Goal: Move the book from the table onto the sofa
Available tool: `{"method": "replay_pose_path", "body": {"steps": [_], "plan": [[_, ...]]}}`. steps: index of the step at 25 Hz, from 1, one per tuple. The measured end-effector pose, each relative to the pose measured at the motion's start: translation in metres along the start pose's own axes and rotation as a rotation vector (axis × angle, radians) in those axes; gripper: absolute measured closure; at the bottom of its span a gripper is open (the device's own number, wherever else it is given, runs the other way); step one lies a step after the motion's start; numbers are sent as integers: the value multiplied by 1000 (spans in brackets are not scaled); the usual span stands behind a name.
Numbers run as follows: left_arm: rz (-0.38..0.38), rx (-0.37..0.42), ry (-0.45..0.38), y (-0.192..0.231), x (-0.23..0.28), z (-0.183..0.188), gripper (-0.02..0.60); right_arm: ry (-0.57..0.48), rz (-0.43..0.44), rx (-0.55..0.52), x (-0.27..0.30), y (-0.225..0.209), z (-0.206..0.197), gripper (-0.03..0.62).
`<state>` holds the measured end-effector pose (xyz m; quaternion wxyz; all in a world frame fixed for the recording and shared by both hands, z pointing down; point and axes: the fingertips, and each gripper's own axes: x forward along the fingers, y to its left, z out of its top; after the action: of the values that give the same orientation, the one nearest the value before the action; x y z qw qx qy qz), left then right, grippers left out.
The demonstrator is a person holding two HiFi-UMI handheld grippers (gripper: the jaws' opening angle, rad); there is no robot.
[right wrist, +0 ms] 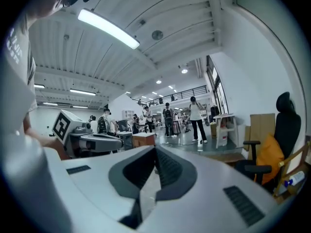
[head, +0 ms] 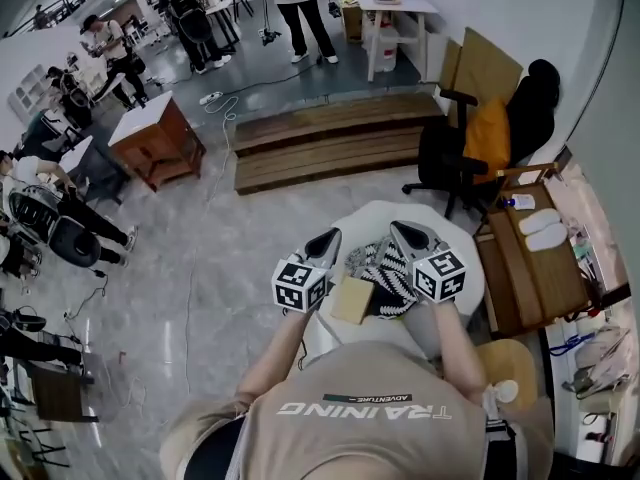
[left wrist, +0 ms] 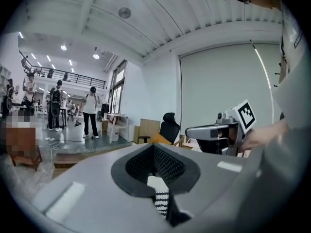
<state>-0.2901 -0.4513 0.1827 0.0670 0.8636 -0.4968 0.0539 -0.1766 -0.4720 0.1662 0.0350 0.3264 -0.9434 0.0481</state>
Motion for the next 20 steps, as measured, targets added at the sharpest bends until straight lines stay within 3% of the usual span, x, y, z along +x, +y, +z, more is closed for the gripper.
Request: {"method": "replay_pose_path", "body": {"steps": [5, 14, 20], "plan": [[0, -19, -18, -2, 0, 0, 583, 19, -17, -3, -14, 9, -9, 588], [-24, -22, 43, -11, -3, -25, 583, 45, -64, 28, -26, 12, -26, 588], [-16, -13, 49, -6, 0, -28, 583, 66, -72, -21, -20, 11, -24, 588]]}}
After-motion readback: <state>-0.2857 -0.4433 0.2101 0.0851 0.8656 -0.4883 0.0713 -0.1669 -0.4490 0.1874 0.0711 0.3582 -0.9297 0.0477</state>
